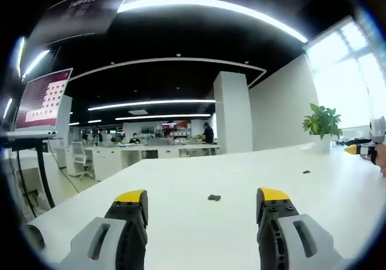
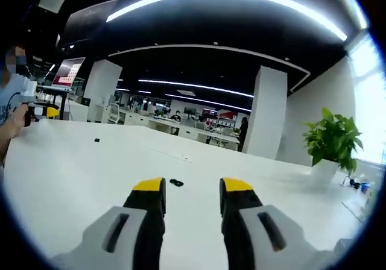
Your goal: Snap the two parts of the plastic buckle together until the buckle closes and remains connected.
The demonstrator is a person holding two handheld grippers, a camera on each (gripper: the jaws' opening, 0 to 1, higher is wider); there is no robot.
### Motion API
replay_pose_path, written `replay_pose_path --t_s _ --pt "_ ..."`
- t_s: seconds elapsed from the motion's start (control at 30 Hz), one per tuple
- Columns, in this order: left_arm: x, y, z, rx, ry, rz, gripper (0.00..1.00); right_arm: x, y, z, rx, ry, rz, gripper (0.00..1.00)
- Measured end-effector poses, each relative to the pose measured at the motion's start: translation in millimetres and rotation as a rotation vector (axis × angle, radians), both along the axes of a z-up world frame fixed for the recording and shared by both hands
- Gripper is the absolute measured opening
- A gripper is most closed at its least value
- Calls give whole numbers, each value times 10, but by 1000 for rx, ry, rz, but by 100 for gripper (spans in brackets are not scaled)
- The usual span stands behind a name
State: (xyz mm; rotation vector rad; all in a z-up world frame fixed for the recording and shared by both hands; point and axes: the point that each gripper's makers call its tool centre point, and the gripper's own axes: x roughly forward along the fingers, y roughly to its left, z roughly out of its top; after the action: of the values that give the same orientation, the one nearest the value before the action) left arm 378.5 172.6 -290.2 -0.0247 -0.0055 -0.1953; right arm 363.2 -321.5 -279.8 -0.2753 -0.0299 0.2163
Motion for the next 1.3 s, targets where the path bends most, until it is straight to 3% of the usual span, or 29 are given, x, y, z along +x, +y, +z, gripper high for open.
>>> replay_pose_path --t_s 0.47,0.83,1.13,1.3 --pt "48 -3 -119 27 53 -1 74 35 -12 -106 -13 46 -9 35" --pt "14 35 -68 20 29 11 74 17 -55 -85 -17 35 -30 34" --pt "-10 138 -3 53 -1 53 73 6 -80 -62 -26 25 -43 34" --pt "-9 110 9 53 5 27 73 -1 -77 -45 -39 16 -46 34"
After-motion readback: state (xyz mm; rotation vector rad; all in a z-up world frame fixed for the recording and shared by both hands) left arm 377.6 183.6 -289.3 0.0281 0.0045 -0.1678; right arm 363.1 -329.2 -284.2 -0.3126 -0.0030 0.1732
